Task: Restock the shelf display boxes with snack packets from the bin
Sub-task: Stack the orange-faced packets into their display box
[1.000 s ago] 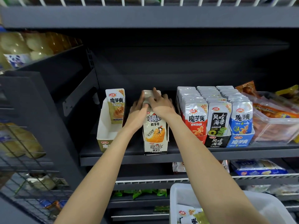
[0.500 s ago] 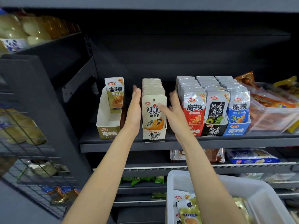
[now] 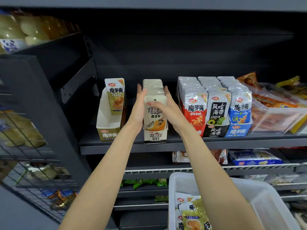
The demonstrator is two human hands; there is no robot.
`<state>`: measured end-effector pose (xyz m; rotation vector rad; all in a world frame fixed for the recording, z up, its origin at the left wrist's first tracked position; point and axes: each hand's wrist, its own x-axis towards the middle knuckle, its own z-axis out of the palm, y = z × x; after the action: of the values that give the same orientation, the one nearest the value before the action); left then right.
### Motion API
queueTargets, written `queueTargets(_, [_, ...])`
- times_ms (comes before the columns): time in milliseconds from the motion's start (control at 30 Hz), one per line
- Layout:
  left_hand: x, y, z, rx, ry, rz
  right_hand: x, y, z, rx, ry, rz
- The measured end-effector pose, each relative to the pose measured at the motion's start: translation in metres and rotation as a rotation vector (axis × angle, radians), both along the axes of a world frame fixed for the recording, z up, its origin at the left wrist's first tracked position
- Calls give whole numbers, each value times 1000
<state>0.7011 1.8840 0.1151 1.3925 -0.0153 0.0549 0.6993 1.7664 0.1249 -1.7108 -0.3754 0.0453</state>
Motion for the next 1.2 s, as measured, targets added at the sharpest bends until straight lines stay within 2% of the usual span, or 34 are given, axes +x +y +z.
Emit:
queueTargets(200, [2,-7,0,-29,-48,-11,5,-5,-9,66,70,34])
queueTargets(300, [0,-4,-1,14,-83,35,0,-7,-13,25,29,15])
queueTargets(500, [-15,10,-17,240,-90,-56,-11,-10,-27,-248,-190,-20])
queueTargets(700, [-18,10,-22,398,-100,-120,-11,-14,-25,-390,-231,25])
queueTargets(900, [-16,10,-24,464,-143,-180,-8,-13,-33,-358,-145,-2])
queueTargets(1033, [-19,8,-24,493,-182,-135,-17,-16,-37,-219,-64,-13])
queueTargets(1200, [-26,7,-23,512,-158,-92,-27,-11,-48,-209,-164,-89])
